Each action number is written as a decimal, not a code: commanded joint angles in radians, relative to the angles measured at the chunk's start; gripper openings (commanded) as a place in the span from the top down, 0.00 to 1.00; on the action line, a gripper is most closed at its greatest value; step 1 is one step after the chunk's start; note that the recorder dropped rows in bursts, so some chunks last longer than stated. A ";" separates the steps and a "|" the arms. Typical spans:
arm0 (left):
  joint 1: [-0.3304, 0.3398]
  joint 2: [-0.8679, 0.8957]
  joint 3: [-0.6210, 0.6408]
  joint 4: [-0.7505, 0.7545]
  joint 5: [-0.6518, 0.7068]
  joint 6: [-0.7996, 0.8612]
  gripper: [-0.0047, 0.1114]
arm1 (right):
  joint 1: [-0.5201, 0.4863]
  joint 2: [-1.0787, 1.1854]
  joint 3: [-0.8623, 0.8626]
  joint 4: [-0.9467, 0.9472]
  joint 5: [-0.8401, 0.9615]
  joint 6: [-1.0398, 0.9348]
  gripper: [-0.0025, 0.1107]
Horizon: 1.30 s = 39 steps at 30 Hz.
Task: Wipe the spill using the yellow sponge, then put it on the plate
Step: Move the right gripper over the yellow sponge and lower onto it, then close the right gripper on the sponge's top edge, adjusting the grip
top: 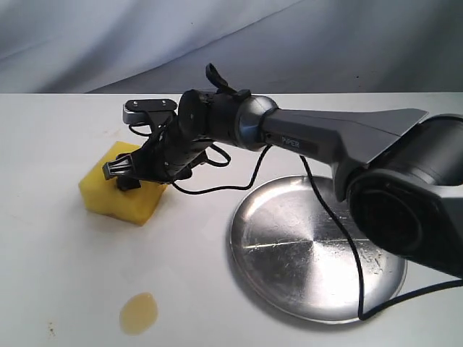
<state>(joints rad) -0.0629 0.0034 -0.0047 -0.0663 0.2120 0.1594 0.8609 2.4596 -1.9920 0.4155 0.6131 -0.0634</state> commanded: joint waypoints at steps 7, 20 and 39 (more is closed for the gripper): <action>-0.006 -0.003 0.005 -0.003 -0.007 0.000 0.96 | 0.023 -0.112 0.054 -0.127 0.161 0.016 0.98; -0.006 -0.003 0.005 -0.003 -0.007 0.000 0.96 | 0.141 -0.545 0.649 -0.169 0.071 -0.086 0.98; -0.006 -0.003 0.005 -0.003 -0.007 0.000 0.96 | 0.270 -0.371 0.656 -0.134 -0.018 -0.094 0.98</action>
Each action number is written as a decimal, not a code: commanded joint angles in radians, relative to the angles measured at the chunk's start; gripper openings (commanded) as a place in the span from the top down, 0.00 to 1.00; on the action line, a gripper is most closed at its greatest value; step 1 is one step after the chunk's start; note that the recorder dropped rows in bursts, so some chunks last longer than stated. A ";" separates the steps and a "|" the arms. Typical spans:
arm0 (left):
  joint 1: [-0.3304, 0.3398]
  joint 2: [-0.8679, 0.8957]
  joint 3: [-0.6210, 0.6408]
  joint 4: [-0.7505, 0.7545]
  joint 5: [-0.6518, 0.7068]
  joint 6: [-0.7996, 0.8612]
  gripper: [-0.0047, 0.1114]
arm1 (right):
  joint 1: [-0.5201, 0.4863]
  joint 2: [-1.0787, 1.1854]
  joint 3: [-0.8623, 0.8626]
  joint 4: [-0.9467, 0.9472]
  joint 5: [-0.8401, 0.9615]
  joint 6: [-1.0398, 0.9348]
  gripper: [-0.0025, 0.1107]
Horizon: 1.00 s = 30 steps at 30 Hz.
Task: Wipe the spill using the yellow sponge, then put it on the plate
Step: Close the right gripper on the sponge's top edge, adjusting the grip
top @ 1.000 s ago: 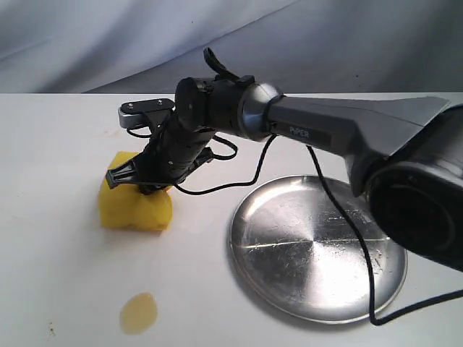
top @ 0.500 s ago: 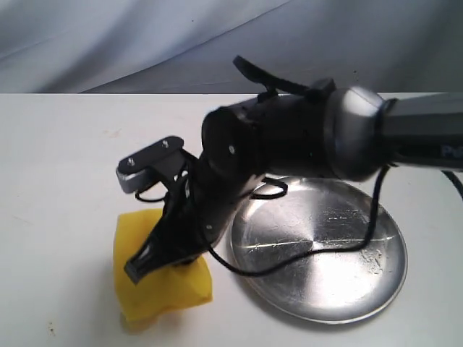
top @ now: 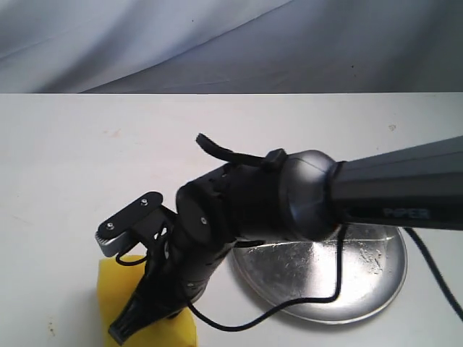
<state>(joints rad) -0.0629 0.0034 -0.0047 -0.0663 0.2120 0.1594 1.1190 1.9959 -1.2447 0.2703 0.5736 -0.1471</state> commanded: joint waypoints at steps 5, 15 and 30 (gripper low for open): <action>-0.006 -0.003 0.005 -0.003 -0.007 0.000 0.96 | 0.006 0.189 -0.277 -0.003 0.063 -0.009 0.98; -0.006 -0.003 0.005 -0.003 -0.007 0.000 0.96 | -0.093 0.256 -0.415 -0.054 0.211 0.059 0.98; -0.006 -0.003 0.005 -0.003 -0.007 0.000 0.96 | -0.103 0.033 0.002 -0.083 0.171 0.016 0.98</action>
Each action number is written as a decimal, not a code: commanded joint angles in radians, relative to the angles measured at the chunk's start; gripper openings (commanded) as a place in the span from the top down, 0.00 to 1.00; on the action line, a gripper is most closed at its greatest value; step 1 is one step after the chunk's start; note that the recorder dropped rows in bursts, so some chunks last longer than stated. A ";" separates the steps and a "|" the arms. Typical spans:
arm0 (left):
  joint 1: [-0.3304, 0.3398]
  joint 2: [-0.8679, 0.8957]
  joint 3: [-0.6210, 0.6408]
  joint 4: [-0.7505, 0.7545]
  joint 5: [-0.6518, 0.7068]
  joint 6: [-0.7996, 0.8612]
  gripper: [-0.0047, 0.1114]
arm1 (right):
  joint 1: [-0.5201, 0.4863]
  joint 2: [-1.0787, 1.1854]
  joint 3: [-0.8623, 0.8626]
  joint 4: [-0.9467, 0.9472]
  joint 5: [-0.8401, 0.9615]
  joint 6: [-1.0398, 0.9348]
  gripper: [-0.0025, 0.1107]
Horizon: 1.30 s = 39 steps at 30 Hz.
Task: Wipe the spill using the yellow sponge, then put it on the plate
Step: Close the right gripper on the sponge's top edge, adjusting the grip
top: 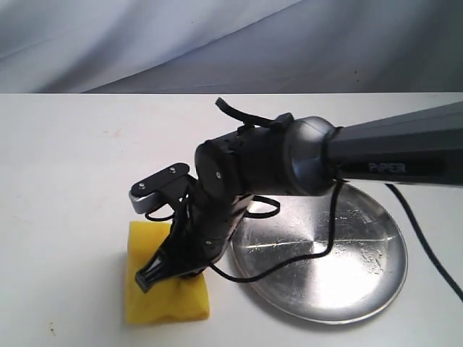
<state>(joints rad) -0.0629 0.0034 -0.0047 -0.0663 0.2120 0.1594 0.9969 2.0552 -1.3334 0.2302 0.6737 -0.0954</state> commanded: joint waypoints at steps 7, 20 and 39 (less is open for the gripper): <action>-0.006 -0.003 0.005 -0.003 -0.007 0.000 0.96 | 0.170 -0.018 0.042 -0.033 0.031 -0.061 0.98; -0.006 -0.003 0.005 -0.003 -0.007 0.000 0.96 | 0.173 0.290 -0.524 -0.084 0.191 -0.021 0.98; -0.006 -0.003 0.005 -0.003 -0.007 0.000 0.96 | 0.029 0.172 -0.311 -0.284 0.330 0.126 0.98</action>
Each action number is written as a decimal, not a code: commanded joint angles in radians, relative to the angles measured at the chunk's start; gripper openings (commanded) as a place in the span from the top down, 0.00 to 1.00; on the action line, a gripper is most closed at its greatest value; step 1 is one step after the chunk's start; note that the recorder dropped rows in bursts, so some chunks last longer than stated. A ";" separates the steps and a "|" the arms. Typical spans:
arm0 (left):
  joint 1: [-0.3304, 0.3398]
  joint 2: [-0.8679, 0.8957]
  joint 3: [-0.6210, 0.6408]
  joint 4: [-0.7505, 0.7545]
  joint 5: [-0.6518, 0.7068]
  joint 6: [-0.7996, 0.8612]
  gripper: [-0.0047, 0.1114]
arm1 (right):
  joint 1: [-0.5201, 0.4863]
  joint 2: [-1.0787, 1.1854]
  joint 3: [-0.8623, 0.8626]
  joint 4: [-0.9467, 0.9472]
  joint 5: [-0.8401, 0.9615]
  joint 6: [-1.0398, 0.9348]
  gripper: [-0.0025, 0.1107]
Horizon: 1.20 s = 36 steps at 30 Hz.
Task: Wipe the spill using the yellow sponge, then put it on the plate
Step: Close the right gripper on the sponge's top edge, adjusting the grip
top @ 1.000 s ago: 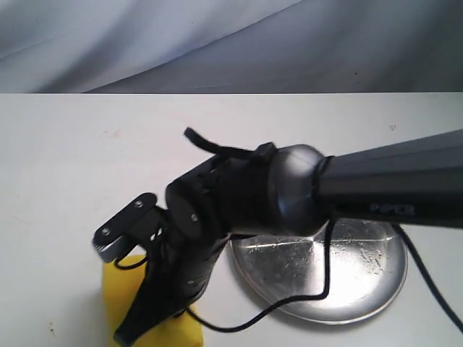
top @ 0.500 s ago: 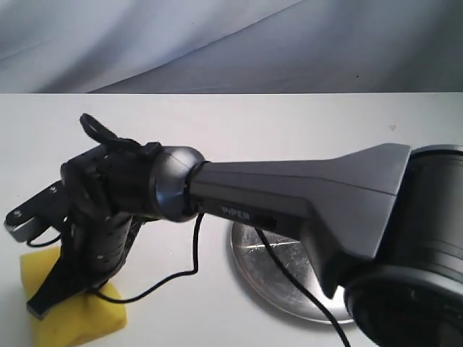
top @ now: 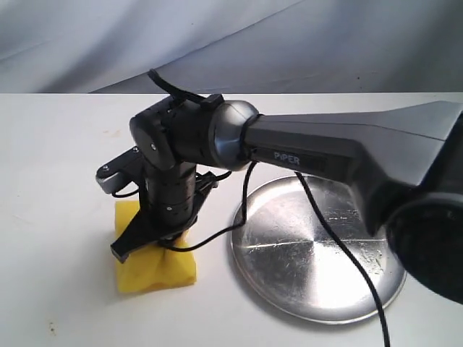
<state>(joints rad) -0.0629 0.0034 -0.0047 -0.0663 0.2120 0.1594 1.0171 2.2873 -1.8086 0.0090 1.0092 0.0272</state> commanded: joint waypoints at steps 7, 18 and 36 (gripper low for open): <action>-0.006 -0.003 0.005 -0.003 -0.007 0.000 0.96 | 0.020 -0.213 0.505 0.012 -0.200 0.003 0.98; -0.006 -0.003 0.005 -0.003 -0.007 0.000 0.96 | 0.223 -0.204 0.441 0.133 -0.291 -0.098 0.98; -0.006 -0.003 0.005 -0.003 -0.007 0.000 0.96 | -0.051 0.012 -0.043 0.017 -0.017 -0.019 0.98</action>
<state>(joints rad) -0.0629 0.0034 -0.0047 -0.0663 0.2120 0.1594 1.0213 2.2988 -1.8442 0.0555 0.9173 0.0000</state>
